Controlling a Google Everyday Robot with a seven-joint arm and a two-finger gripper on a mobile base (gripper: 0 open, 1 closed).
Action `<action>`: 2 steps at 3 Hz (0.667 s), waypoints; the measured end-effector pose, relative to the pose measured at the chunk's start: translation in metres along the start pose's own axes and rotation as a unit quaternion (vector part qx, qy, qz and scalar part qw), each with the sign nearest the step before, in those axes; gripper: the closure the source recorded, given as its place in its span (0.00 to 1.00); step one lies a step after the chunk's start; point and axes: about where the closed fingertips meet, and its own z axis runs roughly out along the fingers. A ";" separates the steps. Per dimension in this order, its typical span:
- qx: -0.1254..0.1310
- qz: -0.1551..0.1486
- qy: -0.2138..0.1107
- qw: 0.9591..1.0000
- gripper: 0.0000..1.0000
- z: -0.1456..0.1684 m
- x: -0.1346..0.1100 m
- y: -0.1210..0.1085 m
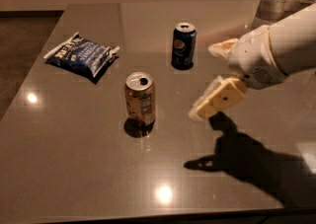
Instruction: Knock orange can over
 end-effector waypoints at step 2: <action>-0.052 -0.003 -0.122 0.991 0.00 0.054 -0.066 0.028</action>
Offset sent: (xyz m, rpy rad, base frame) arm 0.0055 0.1412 -0.0061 0.3154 -0.0355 0.1984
